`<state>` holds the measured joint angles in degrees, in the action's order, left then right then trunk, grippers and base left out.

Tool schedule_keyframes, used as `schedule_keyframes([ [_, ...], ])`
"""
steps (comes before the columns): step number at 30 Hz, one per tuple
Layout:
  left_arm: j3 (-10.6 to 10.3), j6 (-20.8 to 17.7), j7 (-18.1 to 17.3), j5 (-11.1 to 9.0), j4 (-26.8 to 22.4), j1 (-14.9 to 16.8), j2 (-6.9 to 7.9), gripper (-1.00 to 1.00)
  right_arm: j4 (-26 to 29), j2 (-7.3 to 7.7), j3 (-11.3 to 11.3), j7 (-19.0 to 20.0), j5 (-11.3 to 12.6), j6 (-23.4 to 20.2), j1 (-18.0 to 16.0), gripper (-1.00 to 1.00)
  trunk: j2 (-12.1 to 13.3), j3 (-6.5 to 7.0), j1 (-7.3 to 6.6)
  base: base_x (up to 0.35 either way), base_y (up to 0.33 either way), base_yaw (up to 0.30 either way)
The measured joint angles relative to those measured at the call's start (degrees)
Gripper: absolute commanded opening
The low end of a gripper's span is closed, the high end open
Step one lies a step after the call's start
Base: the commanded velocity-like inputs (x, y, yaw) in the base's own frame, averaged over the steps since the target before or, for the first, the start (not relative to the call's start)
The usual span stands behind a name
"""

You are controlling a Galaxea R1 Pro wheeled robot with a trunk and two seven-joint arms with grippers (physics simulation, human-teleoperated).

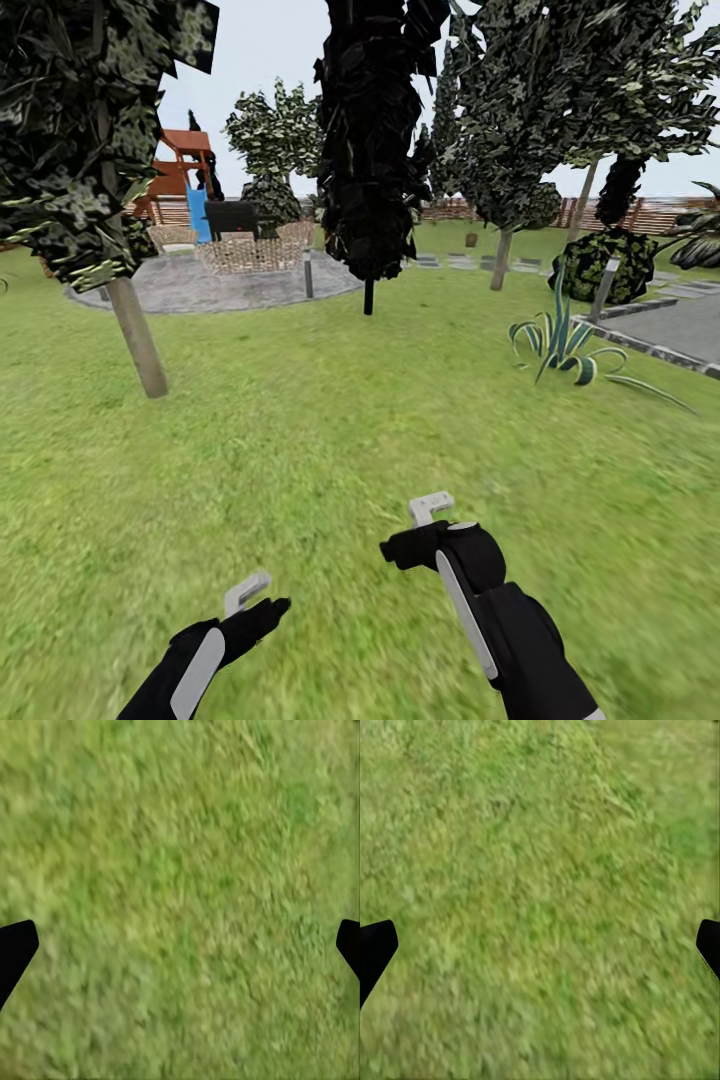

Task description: Take the three Easter eggs out of the wicker basket on the lawn in the garden, then place them on the lawn next to a single tree (choose any tree) so that all three eggs are next to the same tree and none are left in the basket.

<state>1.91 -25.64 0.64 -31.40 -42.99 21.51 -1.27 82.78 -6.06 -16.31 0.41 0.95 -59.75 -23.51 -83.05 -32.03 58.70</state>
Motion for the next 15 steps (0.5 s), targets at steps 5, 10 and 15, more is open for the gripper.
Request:
schedule_keyframes([
  [5, 0.0, 0.0, 0.0, -0.1, 0.0, 0.0, 0.00, 1.00, 0.2, 0.00, -0.1, 0.0, 0.0, 0.0, 0.0, 1.00, 0.0, 0.00, 0.00, 0.334, 0.000, -0.005],
  [10, 0.1, 0.4, 0.0, -0.4, -0.1, 0.0, 0.00, 1.00, 0.8, -0.09, 0.3, -0.1, 0.0, 0.0, -0.2, 1.00, 0.0, 0.00, 0.00, 0.333, 0.000, -0.001],
  [15, 0.0, 1.9, 0.5, -0.2, -0.1, 0.0, 0.00, 1.00, 5.4, -0.06, 0.3, -0.3, -0.2, 0.0, -0.3, 1.00, 0.0, 0.00, 0.00, 0.334, 0.000, 0.000],
])
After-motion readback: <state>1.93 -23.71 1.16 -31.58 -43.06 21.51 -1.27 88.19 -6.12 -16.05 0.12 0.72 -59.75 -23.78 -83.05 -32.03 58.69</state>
